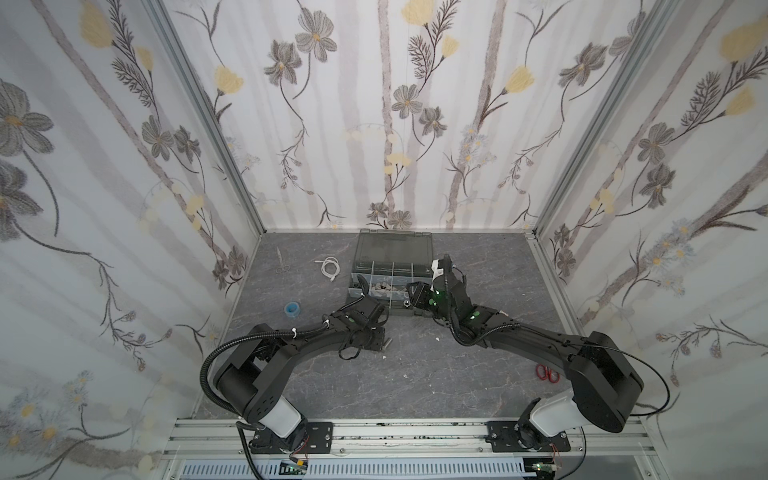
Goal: Sort the screws and nuts into containers
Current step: 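Close the left gripper on a loose silver bolt in front of the box, then lift the bolt with the left gripper over the box while the right gripper draws back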
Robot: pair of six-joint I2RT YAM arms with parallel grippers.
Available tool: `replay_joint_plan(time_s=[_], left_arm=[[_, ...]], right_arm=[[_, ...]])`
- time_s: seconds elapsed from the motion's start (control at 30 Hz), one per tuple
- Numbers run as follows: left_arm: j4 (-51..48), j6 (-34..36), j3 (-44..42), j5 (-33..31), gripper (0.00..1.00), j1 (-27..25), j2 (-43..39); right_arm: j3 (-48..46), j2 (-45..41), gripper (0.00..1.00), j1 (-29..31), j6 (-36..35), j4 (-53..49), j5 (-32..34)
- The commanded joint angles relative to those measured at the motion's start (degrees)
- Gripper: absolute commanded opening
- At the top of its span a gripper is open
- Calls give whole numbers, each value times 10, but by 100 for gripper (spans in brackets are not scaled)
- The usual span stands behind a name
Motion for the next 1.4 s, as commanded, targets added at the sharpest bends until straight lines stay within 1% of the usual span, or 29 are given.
replay_joint_plan(time_s=[0.0, 0.13, 0.43, 0.77, 1.1, 1.37], left_arm=[[-10, 5, 3, -14, 39, -2, 11], [-12, 7, 4, -24, 37, -9, 20], [-15, 9, -1, -35, 27, -12, 25], [-15, 14, -3, -32, 20, -13, 6], [-23, 22, 15, -29, 18, -12, -34], [-34, 41, 68, -38, 17, -11, -48]], right_arm=[[-3, -6, 44, -1, 7, 29, 2], [-5, -8, 44, -2, 7, 29, 2], [-8, -7, 44, -5, 10, 30, -3], [-14, -8, 44, -6, 14, 32, -3], [-19, -10, 44, -8, 16, 34, -5], [-36, -28, 44, -14, 15, 29, 4]])
